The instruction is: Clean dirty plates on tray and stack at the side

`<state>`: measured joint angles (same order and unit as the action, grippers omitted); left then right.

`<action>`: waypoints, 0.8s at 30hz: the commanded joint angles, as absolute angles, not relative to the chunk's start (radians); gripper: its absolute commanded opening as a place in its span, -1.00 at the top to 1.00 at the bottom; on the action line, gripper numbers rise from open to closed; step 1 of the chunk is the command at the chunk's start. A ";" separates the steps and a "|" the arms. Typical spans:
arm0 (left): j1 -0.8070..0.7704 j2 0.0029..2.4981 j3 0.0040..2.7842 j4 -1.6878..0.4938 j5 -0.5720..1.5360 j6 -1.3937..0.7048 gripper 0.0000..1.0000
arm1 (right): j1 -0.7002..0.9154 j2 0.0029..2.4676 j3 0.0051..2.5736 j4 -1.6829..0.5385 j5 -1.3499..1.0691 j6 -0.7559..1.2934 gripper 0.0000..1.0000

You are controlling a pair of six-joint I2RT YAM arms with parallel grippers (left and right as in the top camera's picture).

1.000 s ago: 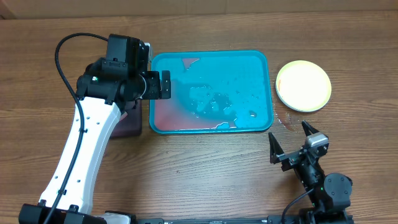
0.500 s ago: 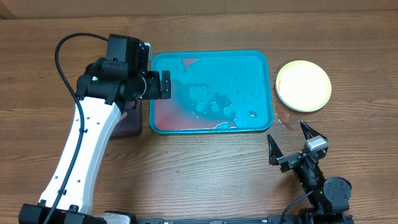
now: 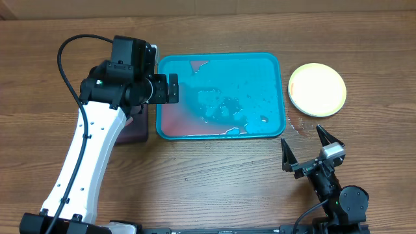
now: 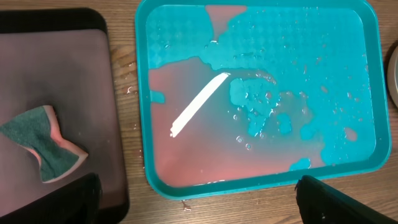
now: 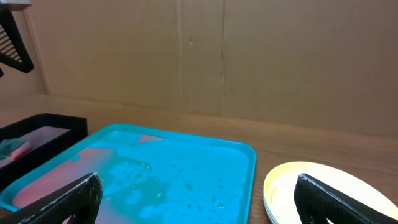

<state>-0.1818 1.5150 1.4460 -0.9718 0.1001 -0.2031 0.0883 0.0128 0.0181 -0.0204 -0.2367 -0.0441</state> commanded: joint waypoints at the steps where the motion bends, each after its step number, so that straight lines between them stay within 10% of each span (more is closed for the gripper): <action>1: -0.184 1.520 1.461 -0.968 0.094 -0.206 -0.99 | 0.089 0.002 0.008 -0.037 -0.222 -0.060 -1.00; 24: -0.184 1.520 1.461 -0.968 0.094 -0.206 -0.99 | 0.089 0.005 0.008 -0.061 -0.222 -0.060 -1.00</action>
